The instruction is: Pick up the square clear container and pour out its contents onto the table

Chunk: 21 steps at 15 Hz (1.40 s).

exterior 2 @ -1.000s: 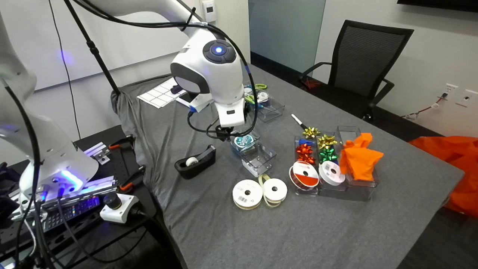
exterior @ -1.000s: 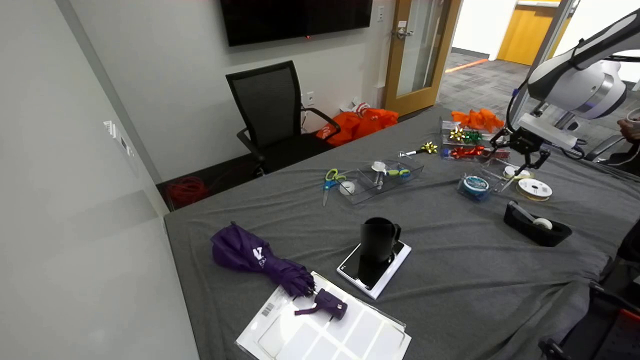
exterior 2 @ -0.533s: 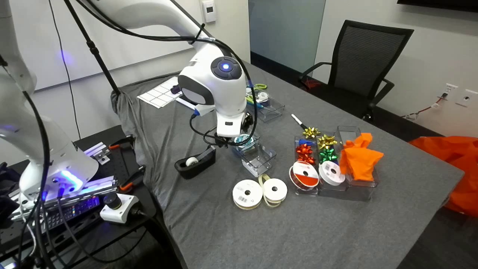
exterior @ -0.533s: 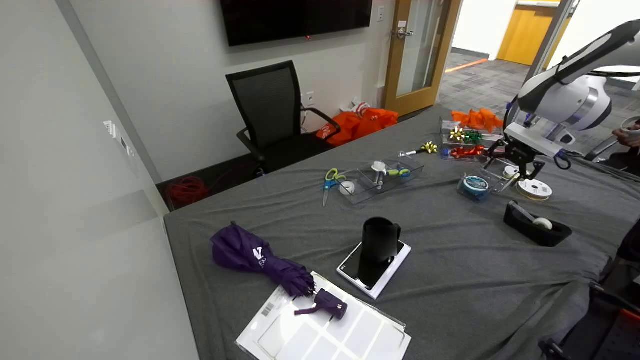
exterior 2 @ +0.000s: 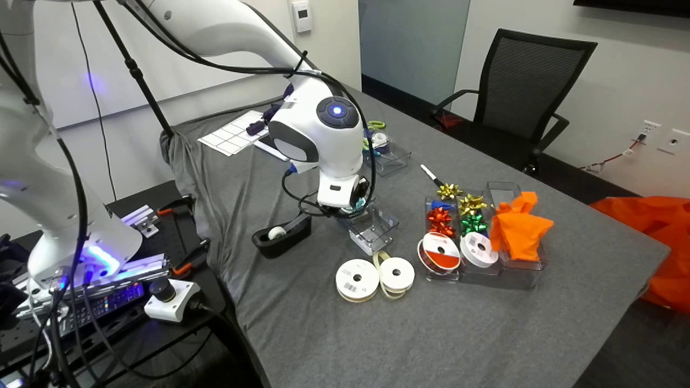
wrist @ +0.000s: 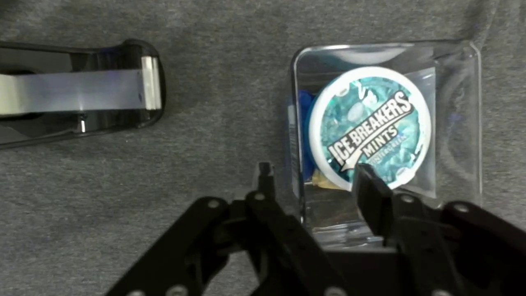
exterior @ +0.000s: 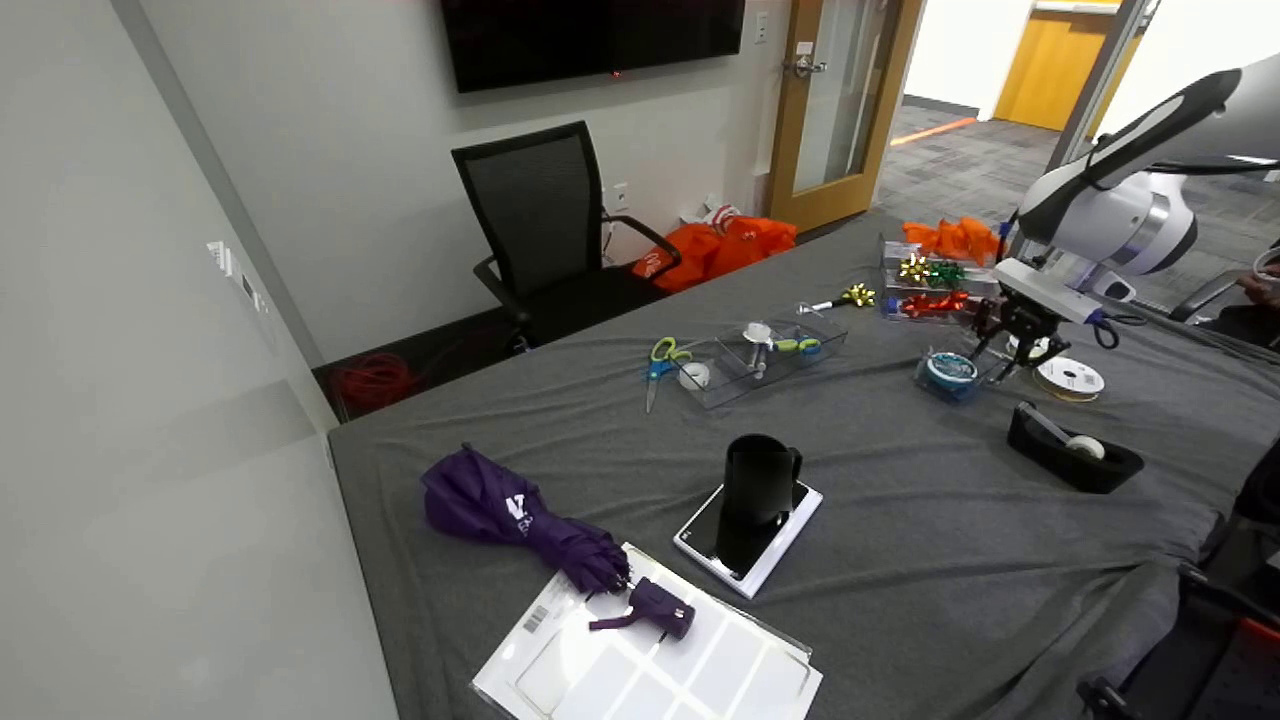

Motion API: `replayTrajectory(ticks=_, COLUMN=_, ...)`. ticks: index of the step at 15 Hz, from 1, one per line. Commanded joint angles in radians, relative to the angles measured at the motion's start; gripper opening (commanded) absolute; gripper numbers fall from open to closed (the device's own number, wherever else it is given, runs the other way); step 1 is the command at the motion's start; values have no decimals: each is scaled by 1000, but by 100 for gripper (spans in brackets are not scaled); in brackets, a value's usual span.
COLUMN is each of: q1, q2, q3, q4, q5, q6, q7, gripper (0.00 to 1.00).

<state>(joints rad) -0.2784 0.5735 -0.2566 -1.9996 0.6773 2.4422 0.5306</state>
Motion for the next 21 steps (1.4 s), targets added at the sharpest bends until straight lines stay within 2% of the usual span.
replayTrajectory(ticks=1, q1=-3, q2=43, q3=2, q4=22, q5=-4, q6=33, q7=8, gripper=23)
replayTrajectory(ticks=4, q1=-8, q2=48, q3=5, q4=17, q5=-1, q6=60, q7=-8, gripper=3)
replayTrajectory(ticks=5, q1=-7, q2=49, q3=4, q4=15, q5=-3, q6=66, q7=-9, gripper=1)
replayTrajectory(ticks=13, q1=7, q2=34, q3=-7, q4=-18, q5=-33, q6=85, q7=-22, gripper=1)
replayTrajectory(ticks=16, q1=45, q2=-1, q3=-29, q4=-44, q5=-124, q6=50, q7=19, gripper=1)
replayTrajectory(ticks=21, q1=78, q2=-75, q3=-2, q4=-96, q5=-214, q6=27, q7=50, gripper=1)
